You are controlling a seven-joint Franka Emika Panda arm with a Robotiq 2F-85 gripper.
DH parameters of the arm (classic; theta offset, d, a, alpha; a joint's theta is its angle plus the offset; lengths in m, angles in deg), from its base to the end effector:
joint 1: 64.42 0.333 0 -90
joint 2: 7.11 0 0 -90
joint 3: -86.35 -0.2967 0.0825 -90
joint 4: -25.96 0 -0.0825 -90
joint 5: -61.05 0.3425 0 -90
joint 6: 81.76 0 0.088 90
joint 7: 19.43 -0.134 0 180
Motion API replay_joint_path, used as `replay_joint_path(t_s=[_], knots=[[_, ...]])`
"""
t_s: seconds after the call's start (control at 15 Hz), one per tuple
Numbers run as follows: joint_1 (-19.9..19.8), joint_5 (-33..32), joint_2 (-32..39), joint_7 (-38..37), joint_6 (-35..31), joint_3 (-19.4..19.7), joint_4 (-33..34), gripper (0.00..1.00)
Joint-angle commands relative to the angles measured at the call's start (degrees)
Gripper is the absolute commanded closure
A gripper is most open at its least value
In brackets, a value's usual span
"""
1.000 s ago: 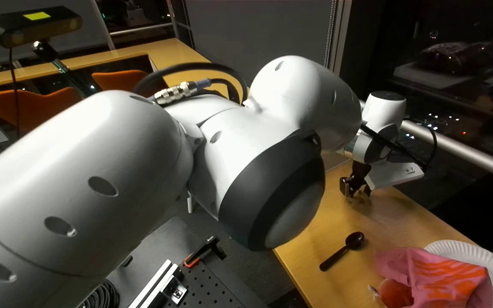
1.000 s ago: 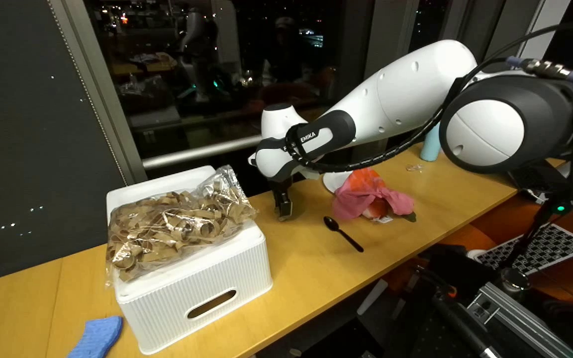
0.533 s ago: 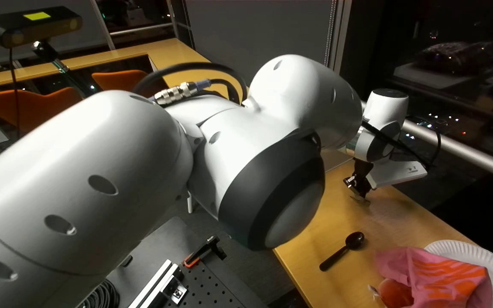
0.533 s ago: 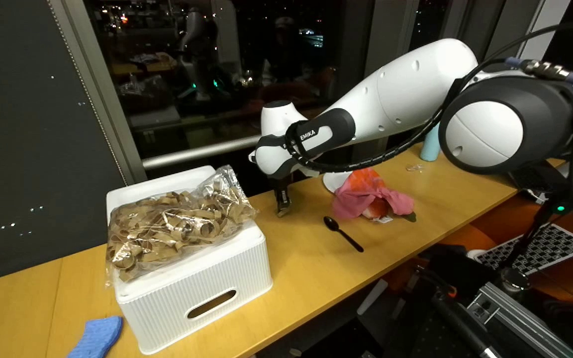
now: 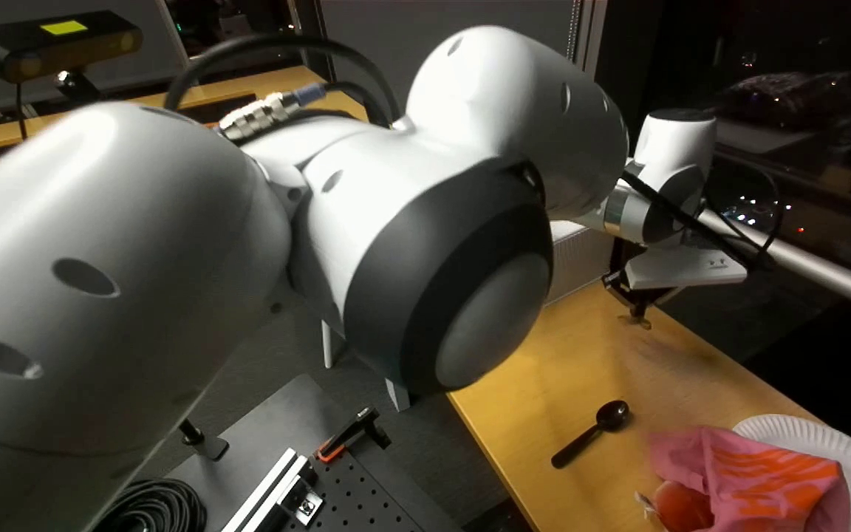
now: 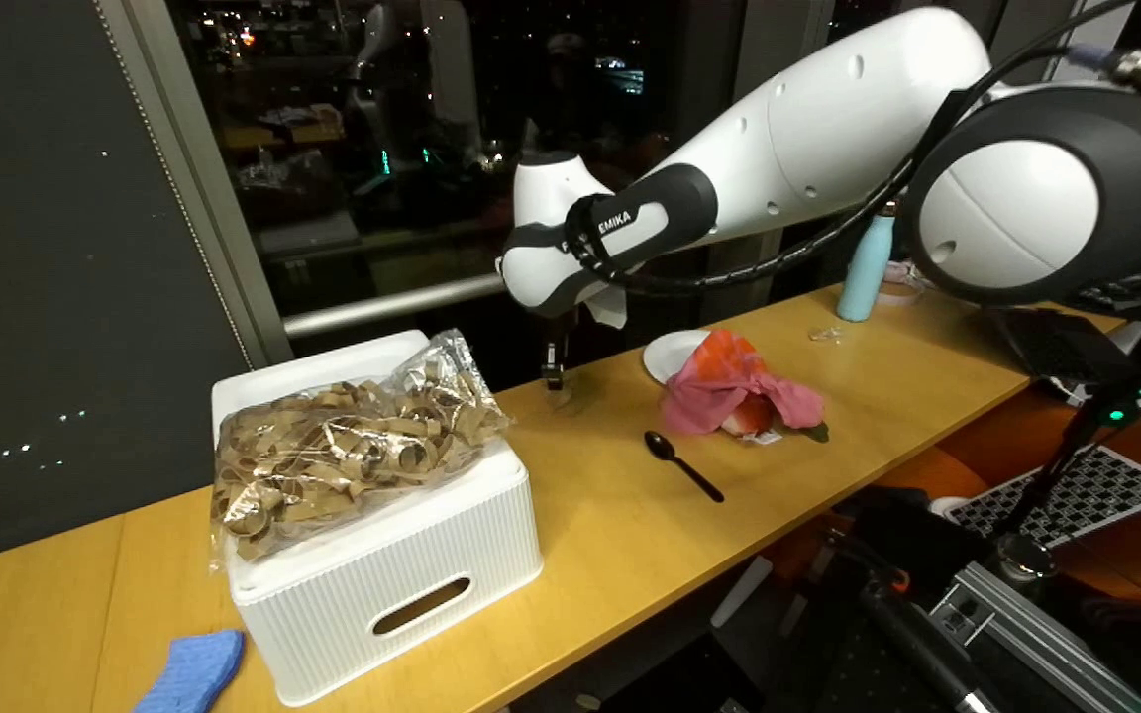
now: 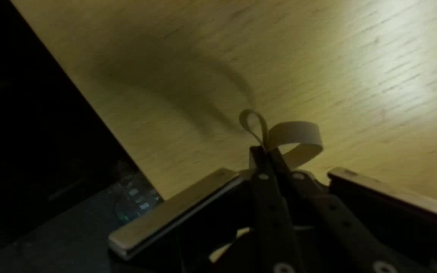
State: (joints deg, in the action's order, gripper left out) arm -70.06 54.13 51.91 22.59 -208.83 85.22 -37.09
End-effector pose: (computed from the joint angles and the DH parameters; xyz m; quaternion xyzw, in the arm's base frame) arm 0.7273 -0.0683 0.1775 0.9354 0.3484 0.0237 0.0554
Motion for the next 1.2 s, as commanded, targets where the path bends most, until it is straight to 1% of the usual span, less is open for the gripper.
replay_joint_path(t_s=[0.0,0.27,0.4,0.6,0.93,1.13], knots=[[2.65,-0.96,-10.98,-12.52,1.46,2.29,-10.03,0.99],[3.26,1.01,-19.78,-21.72,5.06,0.46,-18.30,0.99],[3.21,2.70,-23.64,-24.41,5.96,-0.73,-22.20,0.99],[3.41,5.87,-30.45,-26.47,5.18,-2.77,-28.76,0.99],[3.39,10.41,-33.27,-22.14,2.36,-5.80,-31.28,0.99],[2.63,13.63,-32.04,-18.73,0.00,-7.21,-31.57,0.99]])
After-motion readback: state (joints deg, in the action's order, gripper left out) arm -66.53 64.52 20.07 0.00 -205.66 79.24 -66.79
